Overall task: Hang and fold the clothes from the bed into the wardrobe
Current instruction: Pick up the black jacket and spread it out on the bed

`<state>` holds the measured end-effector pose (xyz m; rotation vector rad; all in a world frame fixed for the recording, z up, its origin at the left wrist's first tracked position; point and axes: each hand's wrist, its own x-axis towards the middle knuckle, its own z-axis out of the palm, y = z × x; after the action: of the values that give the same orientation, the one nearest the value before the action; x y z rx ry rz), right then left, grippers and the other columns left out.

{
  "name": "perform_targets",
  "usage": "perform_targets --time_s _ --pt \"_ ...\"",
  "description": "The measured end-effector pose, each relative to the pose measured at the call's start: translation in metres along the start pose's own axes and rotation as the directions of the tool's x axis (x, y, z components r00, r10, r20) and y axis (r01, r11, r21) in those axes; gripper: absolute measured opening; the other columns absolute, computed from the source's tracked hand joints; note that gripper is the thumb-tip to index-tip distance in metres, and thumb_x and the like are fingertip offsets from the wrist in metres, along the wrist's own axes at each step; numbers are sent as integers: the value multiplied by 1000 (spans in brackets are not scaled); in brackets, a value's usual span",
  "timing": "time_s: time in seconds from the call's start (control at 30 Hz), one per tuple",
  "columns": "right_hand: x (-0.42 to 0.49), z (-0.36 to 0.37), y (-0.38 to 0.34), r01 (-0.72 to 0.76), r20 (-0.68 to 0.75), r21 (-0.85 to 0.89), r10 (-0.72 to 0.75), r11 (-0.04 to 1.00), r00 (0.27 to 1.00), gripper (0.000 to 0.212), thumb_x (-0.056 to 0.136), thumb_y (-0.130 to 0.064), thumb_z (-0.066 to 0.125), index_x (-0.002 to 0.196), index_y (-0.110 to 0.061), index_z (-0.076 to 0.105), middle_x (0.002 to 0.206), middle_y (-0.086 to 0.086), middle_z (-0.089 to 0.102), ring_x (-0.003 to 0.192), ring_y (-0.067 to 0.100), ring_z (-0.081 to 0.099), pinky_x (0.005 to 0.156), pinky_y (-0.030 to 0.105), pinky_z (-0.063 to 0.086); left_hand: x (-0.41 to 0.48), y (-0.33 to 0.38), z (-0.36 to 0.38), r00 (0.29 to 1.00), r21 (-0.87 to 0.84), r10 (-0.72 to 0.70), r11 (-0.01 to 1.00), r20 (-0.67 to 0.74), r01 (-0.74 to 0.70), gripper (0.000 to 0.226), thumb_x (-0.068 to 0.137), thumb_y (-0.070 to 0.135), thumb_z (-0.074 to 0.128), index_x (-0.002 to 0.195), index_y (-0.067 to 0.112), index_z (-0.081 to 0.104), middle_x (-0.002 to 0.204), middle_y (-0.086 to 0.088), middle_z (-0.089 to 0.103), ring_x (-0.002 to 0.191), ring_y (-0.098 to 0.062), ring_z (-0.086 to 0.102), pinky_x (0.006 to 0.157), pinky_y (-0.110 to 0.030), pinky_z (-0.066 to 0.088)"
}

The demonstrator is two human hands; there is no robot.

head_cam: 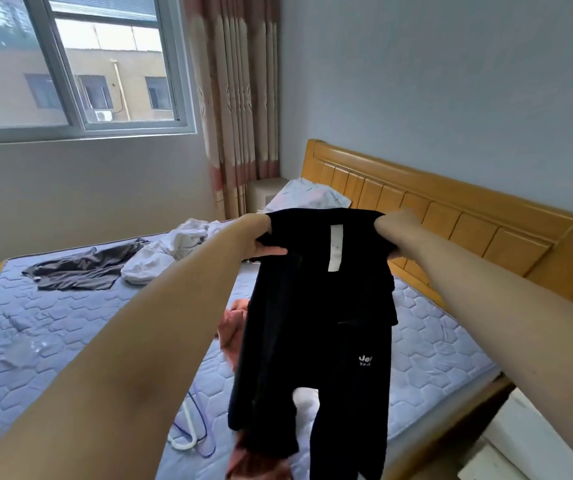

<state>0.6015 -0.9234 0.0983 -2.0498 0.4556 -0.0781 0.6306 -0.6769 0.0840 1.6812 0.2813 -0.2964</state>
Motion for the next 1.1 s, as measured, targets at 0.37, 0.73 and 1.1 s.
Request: perform_targets --time_s 0.37,0.73,1.1 --pt "103 -43 89 -165 160 92 149 982 976 15 86 -14 64 97 -6 57 85 11 63 76 24 63 53 30 51 54 -12 110 988 -55 -139 988 67 143 13 93 -7 46 105 -4 49 95 -15 56 77 -28 70 52 -28 58" --pt "316 30 144 -289 64 243 282 926 957 48 83 -8 68 126 0 48 115 13 58 75 21 61 54 30 57 299 -60 192 994 -174 -100 981 -50 90 39 94 16 57 129 0 48 124 -15 52 109 -27 55 92 -30 46" --pt "372 96 353 -410 284 -120 427 904 859 54 93 -21 56 142 -6 40 143 11 44 132 25 41 110 42 34 400 -263 298 946 123 -321 941 39 314 70 89 8 52 150 24 21 109 4 50 91 -23 60 76 -33 46"
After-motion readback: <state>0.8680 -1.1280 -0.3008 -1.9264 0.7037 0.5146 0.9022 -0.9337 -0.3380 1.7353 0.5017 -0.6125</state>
